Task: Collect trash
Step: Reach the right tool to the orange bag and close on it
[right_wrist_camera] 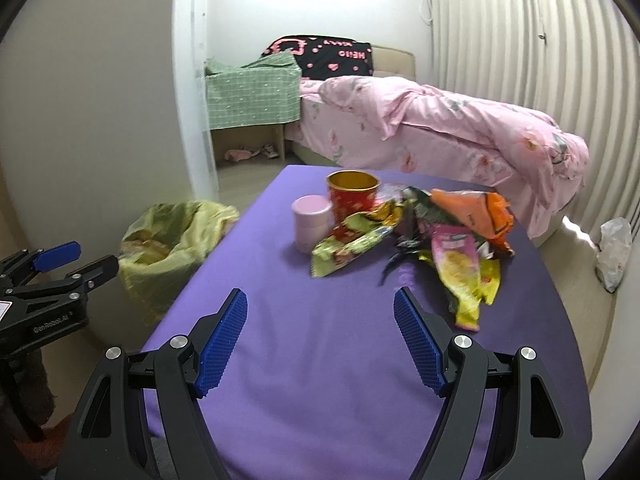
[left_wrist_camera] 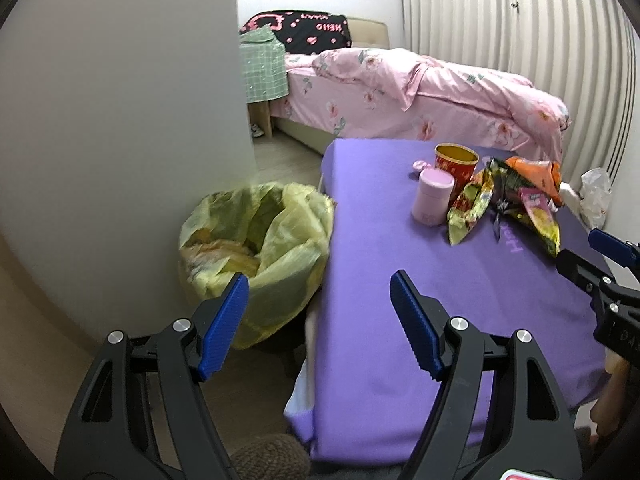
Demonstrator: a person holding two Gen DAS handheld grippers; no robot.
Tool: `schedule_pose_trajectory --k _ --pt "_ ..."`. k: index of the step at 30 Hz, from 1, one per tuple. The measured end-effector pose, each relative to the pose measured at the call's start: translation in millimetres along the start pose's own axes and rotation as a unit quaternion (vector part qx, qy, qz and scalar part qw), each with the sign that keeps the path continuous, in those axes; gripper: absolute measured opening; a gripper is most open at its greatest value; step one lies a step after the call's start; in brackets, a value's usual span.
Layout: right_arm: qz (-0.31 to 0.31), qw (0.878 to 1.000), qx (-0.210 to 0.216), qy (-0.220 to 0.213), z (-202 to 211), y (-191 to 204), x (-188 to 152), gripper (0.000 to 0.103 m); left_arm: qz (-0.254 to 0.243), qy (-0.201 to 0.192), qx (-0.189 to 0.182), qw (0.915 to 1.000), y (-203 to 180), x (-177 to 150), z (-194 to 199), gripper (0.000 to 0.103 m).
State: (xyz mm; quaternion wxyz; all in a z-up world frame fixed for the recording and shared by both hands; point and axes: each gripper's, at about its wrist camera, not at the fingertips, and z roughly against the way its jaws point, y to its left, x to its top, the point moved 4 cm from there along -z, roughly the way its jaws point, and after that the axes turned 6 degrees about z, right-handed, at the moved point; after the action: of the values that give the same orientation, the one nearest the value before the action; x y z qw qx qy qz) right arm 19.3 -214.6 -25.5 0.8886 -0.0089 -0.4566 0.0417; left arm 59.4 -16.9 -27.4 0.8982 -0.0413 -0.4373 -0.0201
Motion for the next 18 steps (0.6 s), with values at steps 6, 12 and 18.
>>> schedule_pose_trajectory --k 6,12,18 --pt "0.006 1.0 -0.021 0.007 -26.0 -27.5 8.0 0.072 -0.023 -0.004 -0.056 0.9982 -27.8 17.6 -36.4 0.07" --pt "0.003 0.998 -0.06 0.015 -50.9 -74.9 11.5 0.072 -0.036 0.016 -0.13 0.9907 -64.1 32.9 -79.1 0.07" --pt "-0.032 0.996 -0.076 0.038 -71.5 -127.0 3.2 0.072 -0.02 0.025 -0.178 0.9834 -88.4 54.0 -111.2 0.071"
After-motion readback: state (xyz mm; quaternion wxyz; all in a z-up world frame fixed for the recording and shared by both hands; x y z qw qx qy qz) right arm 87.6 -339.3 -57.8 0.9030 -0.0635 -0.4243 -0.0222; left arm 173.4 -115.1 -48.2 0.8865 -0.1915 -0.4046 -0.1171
